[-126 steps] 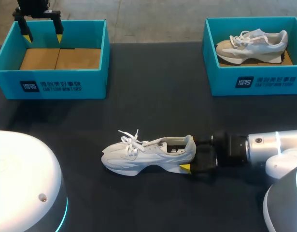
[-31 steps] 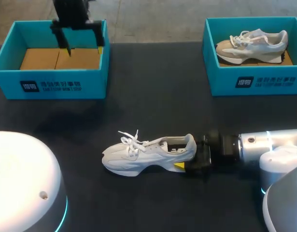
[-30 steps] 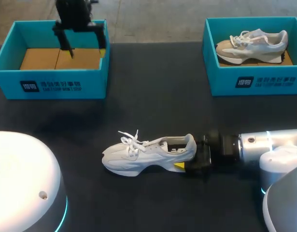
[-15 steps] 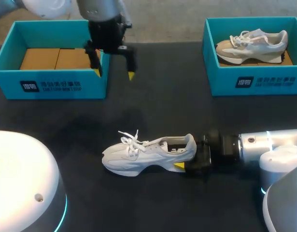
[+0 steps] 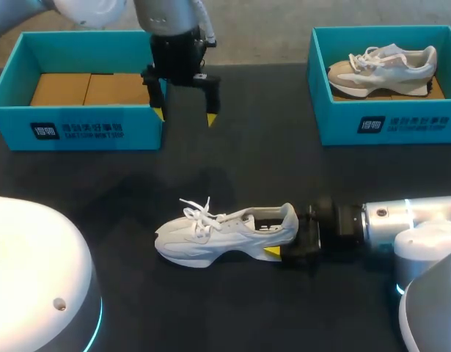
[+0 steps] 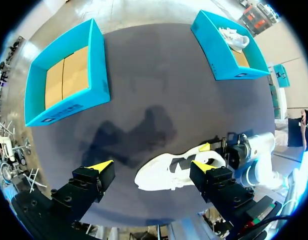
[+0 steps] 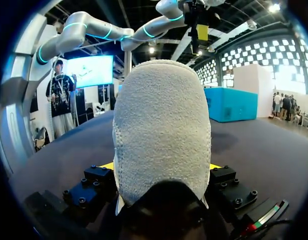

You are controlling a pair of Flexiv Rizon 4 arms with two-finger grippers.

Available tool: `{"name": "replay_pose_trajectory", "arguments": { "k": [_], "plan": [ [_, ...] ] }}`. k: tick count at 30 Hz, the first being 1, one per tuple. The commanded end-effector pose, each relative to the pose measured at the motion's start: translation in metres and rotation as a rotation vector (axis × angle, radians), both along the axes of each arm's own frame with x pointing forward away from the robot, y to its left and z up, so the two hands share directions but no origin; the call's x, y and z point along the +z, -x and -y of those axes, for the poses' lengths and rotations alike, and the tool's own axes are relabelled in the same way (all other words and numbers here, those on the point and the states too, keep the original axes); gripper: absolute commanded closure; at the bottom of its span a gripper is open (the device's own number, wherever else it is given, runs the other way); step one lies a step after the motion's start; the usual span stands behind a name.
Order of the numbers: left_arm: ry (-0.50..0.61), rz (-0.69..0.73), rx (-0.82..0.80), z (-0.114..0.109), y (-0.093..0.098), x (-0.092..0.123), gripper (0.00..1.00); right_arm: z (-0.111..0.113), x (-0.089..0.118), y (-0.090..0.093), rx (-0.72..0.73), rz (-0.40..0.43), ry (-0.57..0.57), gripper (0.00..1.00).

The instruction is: Take the shoe out of the shoebox, open the shoe tongue, remove and reinsert the insole, then place the shoe into the shoebox

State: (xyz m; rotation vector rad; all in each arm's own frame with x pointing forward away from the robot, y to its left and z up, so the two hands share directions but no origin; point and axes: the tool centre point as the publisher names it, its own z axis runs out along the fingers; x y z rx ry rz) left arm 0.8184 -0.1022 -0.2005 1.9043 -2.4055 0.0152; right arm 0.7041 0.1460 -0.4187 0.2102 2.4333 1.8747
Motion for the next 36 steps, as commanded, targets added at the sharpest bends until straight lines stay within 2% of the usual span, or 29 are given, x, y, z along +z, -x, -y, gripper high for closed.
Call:
{"name": "replay_pose_trajectory", "arguments": {
  "k": [1, 8, 18, 29, 36],
  "plan": [
    [-0.002, -0.001, 0.0, 0.0, -0.001, 0.0, 0.0, 0.001, -0.002, 0.001, -0.001, 0.0, 0.003, 1.0],
    [0.029, -0.039, -0.044, 0.026, 0.008, -0.005, 0.0, 0.001, -0.002, 0.001, -0.001, 0.0, 0.003, 1.0],
    [-0.002, -0.045, -0.139, 0.071, 0.04, -0.015, 0.0, 0.001, -0.002, 0.001, -0.001, 0.0, 0.003, 1.0],
    [-0.053, -0.065, -0.186, 0.099, 0.072, -0.044, 0.0, 0.001, -0.002, 0.001, -0.001, 0.0, 0.003, 1.0],
    [-0.069, -0.06, -0.186, 0.104, 0.088, -0.061, 0.0, 0.001, -0.002, 0.001, -0.001, 0.0, 0.003, 1.0]
  ]
}}
